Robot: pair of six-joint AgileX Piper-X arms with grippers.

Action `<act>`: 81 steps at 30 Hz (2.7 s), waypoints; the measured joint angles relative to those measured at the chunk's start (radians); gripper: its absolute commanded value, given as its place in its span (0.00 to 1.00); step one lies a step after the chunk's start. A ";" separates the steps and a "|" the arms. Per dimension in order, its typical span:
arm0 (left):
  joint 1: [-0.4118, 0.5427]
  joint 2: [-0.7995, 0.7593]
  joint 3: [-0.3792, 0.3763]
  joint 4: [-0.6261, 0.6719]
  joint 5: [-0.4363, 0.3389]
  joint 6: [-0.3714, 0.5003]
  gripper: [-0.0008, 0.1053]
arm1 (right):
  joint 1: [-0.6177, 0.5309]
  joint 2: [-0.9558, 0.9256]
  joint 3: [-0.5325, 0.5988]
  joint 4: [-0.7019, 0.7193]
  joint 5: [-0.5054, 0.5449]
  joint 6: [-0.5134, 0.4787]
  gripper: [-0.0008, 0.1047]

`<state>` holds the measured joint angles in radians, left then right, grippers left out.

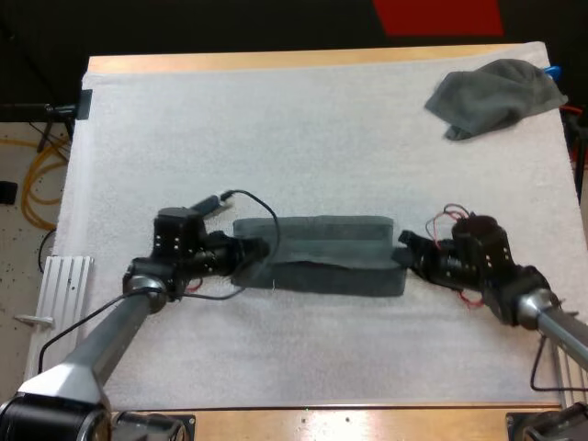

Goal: Pick towel from pile fold and stack

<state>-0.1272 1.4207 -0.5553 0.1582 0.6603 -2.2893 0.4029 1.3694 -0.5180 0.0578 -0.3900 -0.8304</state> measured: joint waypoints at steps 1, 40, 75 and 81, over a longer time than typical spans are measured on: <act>0.018 0.006 -0.001 -0.005 -0.002 -0.001 0.01 | -0.002 0.020 -0.017 -0.012 -0.001 -0.002 0.01; 0.080 -0.083 -0.194 -0.042 0.084 0.224 0.54 | -0.002 0.058 -0.182 -0.223 0.067 -0.376 0.62; 0.080 -0.707 -0.204 0.676 -0.103 0.441 0.72 | -0.075 -0.270 -0.197 0.536 0.281 -0.579 0.55; 0.060 -0.708 -0.204 0.688 -0.101 0.441 0.72 | -0.168 -0.052 -0.197 0.430 0.098 -0.579 0.67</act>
<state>-0.0676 0.7130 -0.7594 0.8467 0.5598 -1.8484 0.2353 1.3174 -0.7154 0.4878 -0.2925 -1.4093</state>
